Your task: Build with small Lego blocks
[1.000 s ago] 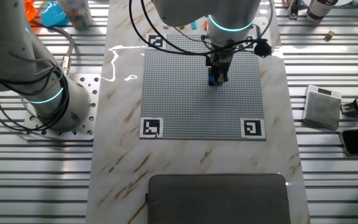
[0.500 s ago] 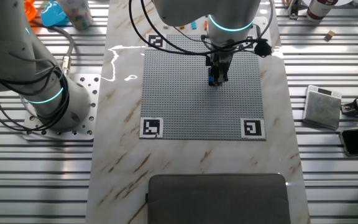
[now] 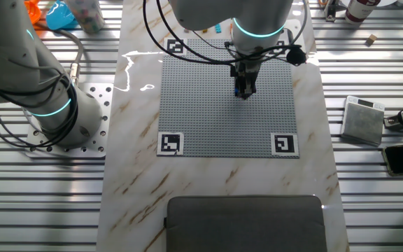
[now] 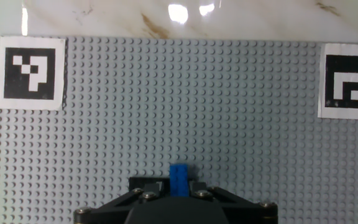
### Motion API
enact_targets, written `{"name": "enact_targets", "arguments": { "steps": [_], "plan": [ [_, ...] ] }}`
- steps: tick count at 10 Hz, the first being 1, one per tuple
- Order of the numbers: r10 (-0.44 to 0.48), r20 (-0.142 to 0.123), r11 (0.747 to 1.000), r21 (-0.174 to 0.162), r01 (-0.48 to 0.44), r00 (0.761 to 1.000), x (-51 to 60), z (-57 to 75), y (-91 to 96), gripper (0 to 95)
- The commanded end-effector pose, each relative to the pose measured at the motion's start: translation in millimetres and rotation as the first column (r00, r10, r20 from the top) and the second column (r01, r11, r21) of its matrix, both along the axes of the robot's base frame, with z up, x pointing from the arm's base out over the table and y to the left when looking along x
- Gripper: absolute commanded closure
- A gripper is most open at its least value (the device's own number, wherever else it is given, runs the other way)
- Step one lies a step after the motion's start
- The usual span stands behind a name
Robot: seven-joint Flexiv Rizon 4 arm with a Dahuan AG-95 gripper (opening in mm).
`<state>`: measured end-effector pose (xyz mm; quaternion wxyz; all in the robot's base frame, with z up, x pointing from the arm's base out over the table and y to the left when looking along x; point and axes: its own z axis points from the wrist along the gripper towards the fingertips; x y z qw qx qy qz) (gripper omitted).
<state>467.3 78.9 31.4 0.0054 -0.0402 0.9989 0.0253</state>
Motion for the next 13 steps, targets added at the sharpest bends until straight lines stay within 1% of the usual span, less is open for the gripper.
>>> {"name": "enact_targets", "arguments": {
  "steps": [1, 2, 3, 4, 5, 7, 8, 9, 10, 11, 12, 13],
  "plan": [
    [0.012, -0.006, 1.000, 0.003, -0.012, 1.000, -1.3, 5.3, -0.6, 57.0],
    [0.027, -0.010, 1.000, 0.002, -0.027, 1.000, -2.0, 8.0, -2.3, 57.0],
    [0.052, -0.015, 0.999, -0.003, -0.052, 0.999, -2.4, 10.9, -5.8, 76.0],
    [0.083, -0.027, 0.997, -0.005, -0.083, 0.996, -0.5, 15.2, -10.7, 95.0],
    [0.097, -0.030, 0.995, -0.004, -0.097, 0.995, 0.6, 16.9, -12.4, 95.0],
    [0.219, -0.037, 0.976, -0.006, -0.219, 0.975, 10.7, 24.8, -19.6, 95.0],
    [0.244, -0.037, 0.970, -0.006, -0.245, 0.969, 11.1, 25.1, -19.8, 95.0],
    [0.304, -0.036, 0.953, -0.004, -0.304, 0.952, 11.3, 25.1, -19.2, 95.0],
    [0.358, -0.041, 0.934, -0.009, -0.358, 0.933, 11.6, 24.9, -18.5, 95.0],
    [0.426, -0.040, 0.904, -0.012, -0.426, 0.904, 11.6, 24.9, -18.5, 95.0],
    [0.487, -0.063, 0.872, -0.016, -0.488, 0.871, 11.6, 24.9, -18.5, 95.0],
    [0.530, -0.078, 0.845, -0.030, -0.533, 0.844, 11.6, 24.9, -18.5, 95.0]
  ]
}}
